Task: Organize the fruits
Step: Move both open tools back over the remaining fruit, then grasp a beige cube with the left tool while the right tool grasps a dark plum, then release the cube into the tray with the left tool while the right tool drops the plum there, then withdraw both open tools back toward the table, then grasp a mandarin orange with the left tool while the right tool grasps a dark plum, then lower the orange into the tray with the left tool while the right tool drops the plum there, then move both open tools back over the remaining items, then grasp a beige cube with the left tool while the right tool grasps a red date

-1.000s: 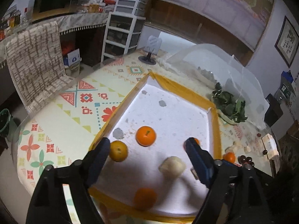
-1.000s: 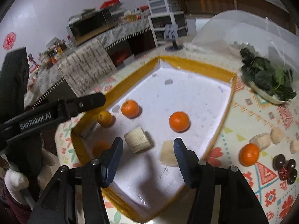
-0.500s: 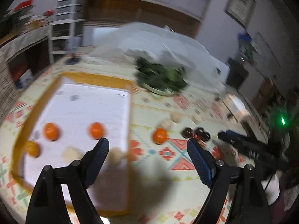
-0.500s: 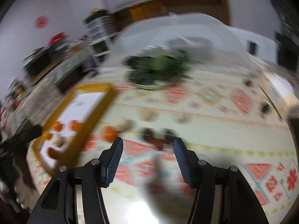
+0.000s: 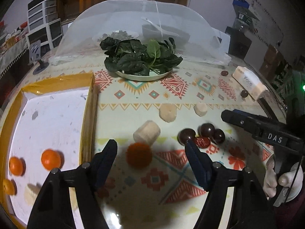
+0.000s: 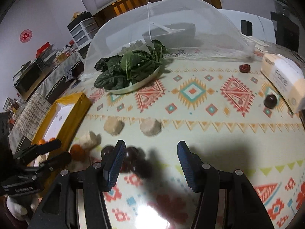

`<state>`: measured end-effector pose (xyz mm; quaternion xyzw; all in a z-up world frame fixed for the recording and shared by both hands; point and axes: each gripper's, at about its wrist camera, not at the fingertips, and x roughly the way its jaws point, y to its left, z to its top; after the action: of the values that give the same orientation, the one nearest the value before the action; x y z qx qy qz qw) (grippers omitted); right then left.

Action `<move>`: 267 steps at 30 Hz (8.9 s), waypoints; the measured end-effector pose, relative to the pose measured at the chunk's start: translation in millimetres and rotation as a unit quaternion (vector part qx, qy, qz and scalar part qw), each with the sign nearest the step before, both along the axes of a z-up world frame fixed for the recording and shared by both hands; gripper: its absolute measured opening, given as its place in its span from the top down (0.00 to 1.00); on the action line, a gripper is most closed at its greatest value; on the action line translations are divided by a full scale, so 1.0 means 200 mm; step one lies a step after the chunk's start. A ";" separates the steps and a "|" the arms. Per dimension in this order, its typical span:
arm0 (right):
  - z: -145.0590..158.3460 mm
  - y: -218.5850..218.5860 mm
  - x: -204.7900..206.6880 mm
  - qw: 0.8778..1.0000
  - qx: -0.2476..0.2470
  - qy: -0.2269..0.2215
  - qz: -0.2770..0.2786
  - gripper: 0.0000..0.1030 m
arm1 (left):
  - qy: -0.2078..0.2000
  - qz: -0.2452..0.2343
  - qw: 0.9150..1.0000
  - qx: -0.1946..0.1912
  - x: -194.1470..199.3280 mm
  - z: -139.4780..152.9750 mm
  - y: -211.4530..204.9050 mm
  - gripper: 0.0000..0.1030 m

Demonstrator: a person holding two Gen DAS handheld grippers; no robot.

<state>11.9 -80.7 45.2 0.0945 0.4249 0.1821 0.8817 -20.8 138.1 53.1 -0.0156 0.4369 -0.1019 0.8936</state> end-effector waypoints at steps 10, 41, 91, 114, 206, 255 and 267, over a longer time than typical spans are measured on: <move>-0.07 0.09 -0.13 0.996 -0.061 -0.002 0.070 0.41 | 0.027 -0.012 0.999 0.028 0.11 -0.06 -0.01 0.29; 0.18 0.27 -0.39 0.992 -0.046 -0.048 0.104 0.73 | -0.038 0.037 0.998 -0.014 -0.11 0.24 0.24 0.70; 0.29 0.18 -0.30 0.993 -0.047 -0.105 -0.019 0.01 | -0.088 0.106 0.980 -0.141 -0.48 0.39 0.54 0.16; 0.09 -0.20 -0.06 0.998 -0.029 -0.033 -0.054 0.38 | 0.038 0.020 0.999 0.010 0.01 -0.13 0.00 0.39; 0.32 -0.06 -0.18 0.994 -0.066 -0.072 -0.057 0.50 | -0.078 0.127 0.985 -0.087 -0.58 0.28 0.61 0.29; 0.09 -0.65 0.47 0.991 0.001 0.014 -0.136 0.78 | 0.066 -0.002 0.998 0.023 0.48 -0.19 -0.30 0.71; -0.04 -0.66 0.75 0.984 0.019 0.034 -0.176 0.56 | 0.051 0.012 0.998 -0.034 0.36 -0.05 -0.20 0.71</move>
<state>162.6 -212.6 36.4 0.1910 0.4276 0.0287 0.8831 50.7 97.4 42.6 -0.0564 0.4783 -0.1051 0.8700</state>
